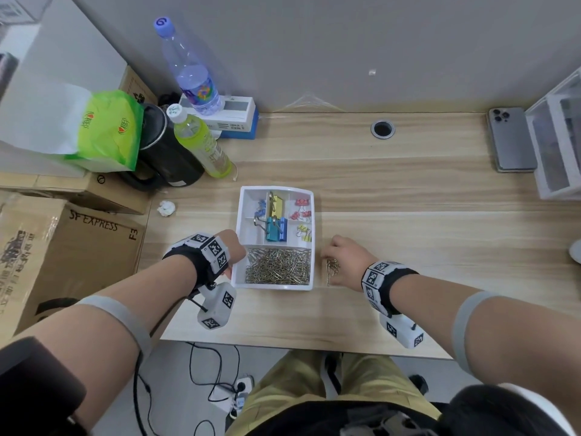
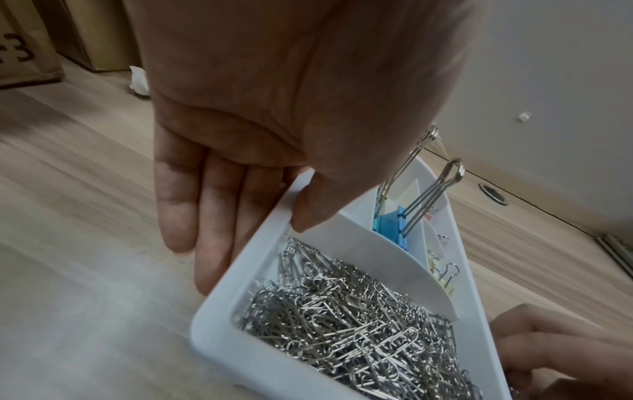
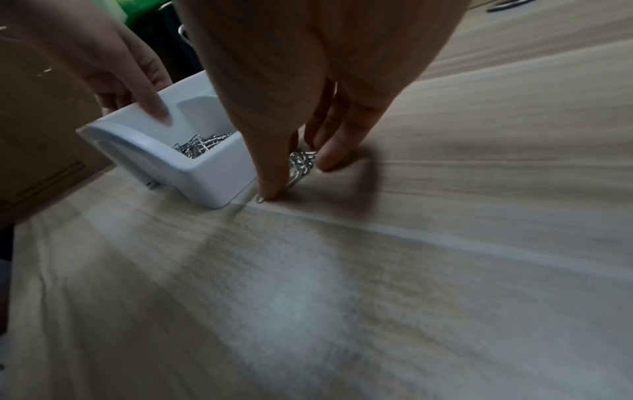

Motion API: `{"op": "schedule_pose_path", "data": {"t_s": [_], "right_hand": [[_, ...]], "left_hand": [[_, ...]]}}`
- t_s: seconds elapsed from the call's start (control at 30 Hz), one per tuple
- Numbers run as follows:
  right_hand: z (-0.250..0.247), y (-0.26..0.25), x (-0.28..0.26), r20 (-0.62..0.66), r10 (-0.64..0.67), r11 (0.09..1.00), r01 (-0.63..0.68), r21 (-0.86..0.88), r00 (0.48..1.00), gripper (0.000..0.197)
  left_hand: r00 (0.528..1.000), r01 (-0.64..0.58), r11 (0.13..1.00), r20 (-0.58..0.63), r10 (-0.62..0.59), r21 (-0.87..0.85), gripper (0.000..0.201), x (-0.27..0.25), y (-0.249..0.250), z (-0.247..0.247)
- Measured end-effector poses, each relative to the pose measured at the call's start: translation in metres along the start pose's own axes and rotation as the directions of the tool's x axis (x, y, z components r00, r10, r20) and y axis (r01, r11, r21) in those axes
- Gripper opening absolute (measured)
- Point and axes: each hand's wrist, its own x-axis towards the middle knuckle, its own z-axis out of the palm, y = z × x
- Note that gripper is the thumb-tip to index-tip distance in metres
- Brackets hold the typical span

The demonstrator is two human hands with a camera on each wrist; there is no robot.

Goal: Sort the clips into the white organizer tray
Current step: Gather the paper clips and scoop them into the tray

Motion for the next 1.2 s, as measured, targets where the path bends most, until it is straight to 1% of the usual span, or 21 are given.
{"op": "schedule_pose_path", "data": {"t_s": [0.07, 0.23, 0.33, 0.63, 0.73, 0.8, 0.9, 1.03, 1.13, 1.2], "right_hand": [[0.002, -0.001, 0.001, -0.014, -0.015, 1.0, 0.015, 0.022, 1.0, 0.057], [0.006, -0.001, 0.001, -0.053, -0.035, 0.999, 0.036, 0.03, 0.998, 0.024], [0.008, -0.001, 0.001, -0.052, -0.025, 0.999, 0.027, 0.041, 0.998, 0.013], [-0.001, 0.002, 0.002, -0.008, -0.012, 1.0, 0.012, -0.002, 1.0, 0.01], [-0.005, 0.0, 0.002, -0.001, -0.006, 1.0, 0.006, 0.006, 1.0, 0.014], [-0.009, -0.001, 0.001, -0.002, -0.013, 1.0, 0.013, 0.025, 1.0, 0.017], [-0.014, 0.0, -0.002, -0.001, -0.006, 0.996, 0.006, 0.091, 1.0, 0.019], [-0.027, -0.002, -0.005, 0.001, 0.044, 0.977, -0.044, 0.208, 0.999, 0.018], [-0.04, -0.011, -0.002, -0.036, 0.069, 0.946, -0.054, 0.32, 0.997, 0.014], [-0.047, -0.024, 0.002, -0.054, 0.065, 0.922, -0.039, 0.386, 0.996, 0.013]], "left_hand": [[1.0, 0.001, 1.0, 0.005, -0.001, -0.005, 0.018, 0.0, 0.003, 0.001], [1.0, 0.017, 1.0, -0.005, -0.017, -0.013, 0.018, 0.0, 0.012, 0.001], [1.0, 0.022, 1.0, -0.012, -0.022, -0.003, 0.021, 0.001, 0.014, 0.001], [1.0, 0.005, 1.0, -0.004, -0.005, -0.017, 0.013, 0.004, 0.014, 0.001], [1.0, 0.013, 1.0, -0.004, -0.013, -0.018, 0.014, 0.005, 0.015, 0.001], [1.0, 0.014, 1.0, -0.013, -0.014, -0.011, 0.018, 0.005, 0.015, 0.001], [1.0, 0.016, 1.0, -0.022, -0.016, 0.004, 0.025, 0.004, 0.015, 0.001], [1.0, 0.005, 1.0, -0.029, -0.005, 0.021, 0.026, 0.002, 0.015, 0.001], [1.0, 0.005, 1.0, -0.03, -0.004, 0.029, 0.026, 0.002, 0.015, 0.002], [0.999, 0.008, 0.999, -0.032, -0.007, 0.036, 0.028, 0.003, 0.014, 0.002]]}}
